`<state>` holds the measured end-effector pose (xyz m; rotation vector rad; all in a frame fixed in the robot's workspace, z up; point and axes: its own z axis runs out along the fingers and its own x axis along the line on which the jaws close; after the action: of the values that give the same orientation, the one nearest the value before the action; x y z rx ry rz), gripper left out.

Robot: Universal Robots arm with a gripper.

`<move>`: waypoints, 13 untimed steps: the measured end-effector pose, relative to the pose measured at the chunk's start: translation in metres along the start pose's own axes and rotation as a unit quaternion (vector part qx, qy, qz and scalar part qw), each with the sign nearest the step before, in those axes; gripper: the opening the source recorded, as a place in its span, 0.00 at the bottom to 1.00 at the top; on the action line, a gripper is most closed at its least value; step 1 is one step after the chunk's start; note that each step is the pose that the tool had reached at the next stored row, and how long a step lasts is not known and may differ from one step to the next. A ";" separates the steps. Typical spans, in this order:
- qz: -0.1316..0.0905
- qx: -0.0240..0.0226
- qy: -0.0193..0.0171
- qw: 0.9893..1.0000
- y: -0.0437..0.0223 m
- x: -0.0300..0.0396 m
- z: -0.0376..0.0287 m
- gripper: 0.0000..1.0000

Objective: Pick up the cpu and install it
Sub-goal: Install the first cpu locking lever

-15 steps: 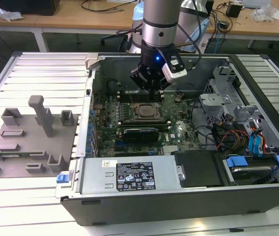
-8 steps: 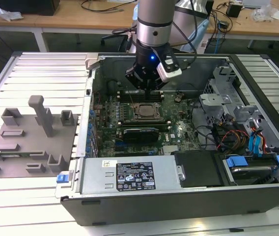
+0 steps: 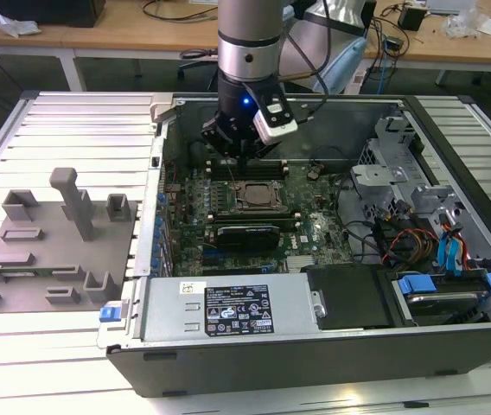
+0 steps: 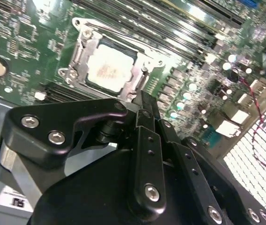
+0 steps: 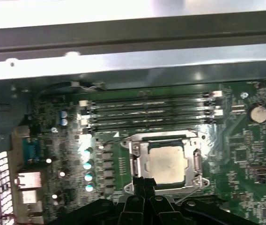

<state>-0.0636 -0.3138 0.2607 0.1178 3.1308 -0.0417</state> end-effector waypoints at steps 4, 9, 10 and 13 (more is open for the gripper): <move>0.000 0.000 0.000 1.000 -0.0012 0.0157 -0.0001 0.11; 0.000 0.000 -0.001 1.000 -0.0023 0.0308 -0.0002 0.11; 0.000 0.000 -0.001 1.000 -0.0023 0.0317 -0.0002 0.11; 0.000 0.000 -0.001 1.000 -0.0024 0.0318 -0.0003 0.11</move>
<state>-0.0956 -0.3138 0.2608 0.1174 3.1292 -0.0417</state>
